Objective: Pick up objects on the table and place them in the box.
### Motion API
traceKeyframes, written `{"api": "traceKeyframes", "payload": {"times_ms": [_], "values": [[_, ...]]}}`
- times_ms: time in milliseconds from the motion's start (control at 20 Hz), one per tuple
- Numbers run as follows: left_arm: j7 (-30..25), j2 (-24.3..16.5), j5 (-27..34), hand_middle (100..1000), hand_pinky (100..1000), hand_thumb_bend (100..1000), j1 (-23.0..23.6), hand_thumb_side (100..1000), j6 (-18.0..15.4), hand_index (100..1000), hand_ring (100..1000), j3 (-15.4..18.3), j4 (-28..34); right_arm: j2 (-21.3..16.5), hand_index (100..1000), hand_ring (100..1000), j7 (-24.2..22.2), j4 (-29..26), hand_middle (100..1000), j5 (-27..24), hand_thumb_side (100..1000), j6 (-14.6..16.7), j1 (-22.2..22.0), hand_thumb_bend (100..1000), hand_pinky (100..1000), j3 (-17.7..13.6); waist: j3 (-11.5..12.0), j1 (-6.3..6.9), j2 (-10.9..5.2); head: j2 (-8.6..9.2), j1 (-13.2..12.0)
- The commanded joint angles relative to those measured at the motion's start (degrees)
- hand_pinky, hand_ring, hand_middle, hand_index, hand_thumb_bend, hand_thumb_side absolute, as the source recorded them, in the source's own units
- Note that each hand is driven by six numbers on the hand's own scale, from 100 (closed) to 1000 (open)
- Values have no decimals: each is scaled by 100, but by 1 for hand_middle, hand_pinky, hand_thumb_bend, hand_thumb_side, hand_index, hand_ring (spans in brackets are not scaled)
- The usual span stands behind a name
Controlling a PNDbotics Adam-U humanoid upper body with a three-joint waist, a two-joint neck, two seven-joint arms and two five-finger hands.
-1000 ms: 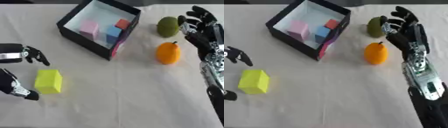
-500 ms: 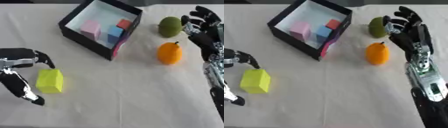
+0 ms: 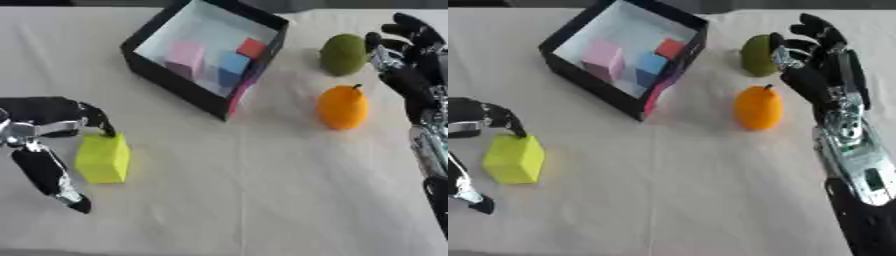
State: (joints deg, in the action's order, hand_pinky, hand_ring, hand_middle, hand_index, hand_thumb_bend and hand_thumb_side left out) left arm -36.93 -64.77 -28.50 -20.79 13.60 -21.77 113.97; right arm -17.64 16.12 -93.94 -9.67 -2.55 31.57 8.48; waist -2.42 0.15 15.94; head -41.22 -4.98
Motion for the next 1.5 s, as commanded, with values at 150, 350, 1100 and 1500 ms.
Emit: {"api": "traceKeyframes", "payload": {"times_ms": [150,350,1100,1500], "values": [[378,-118,241,799,857,821,-159,368,-134,841,880,249,62,-119,844,760,-26,-96,754,39,248,-5,76,356,799,-12,23,9,-100,7,-10],[356,-178,187,812,872,836,-126,377,-39,858,892,261,62,-119,844,759,-32,-99,754,41,248,-5,81,354,799,-9,17,17,-106,9,-23],[-361,130,-608,823,885,857,-402,347,385,863,906,-231,62,-100,844,759,-46,-98,754,26,251,-11,101,349,799,9,-47,11,-93,-10,-93],[-575,146,-673,791,845,799,-296,319,581,854,867,-230,62,-106,843,759,-45,-83,754,27,251,-19,98,348,799,9,-44,-4,-79,-22,-111]]}}
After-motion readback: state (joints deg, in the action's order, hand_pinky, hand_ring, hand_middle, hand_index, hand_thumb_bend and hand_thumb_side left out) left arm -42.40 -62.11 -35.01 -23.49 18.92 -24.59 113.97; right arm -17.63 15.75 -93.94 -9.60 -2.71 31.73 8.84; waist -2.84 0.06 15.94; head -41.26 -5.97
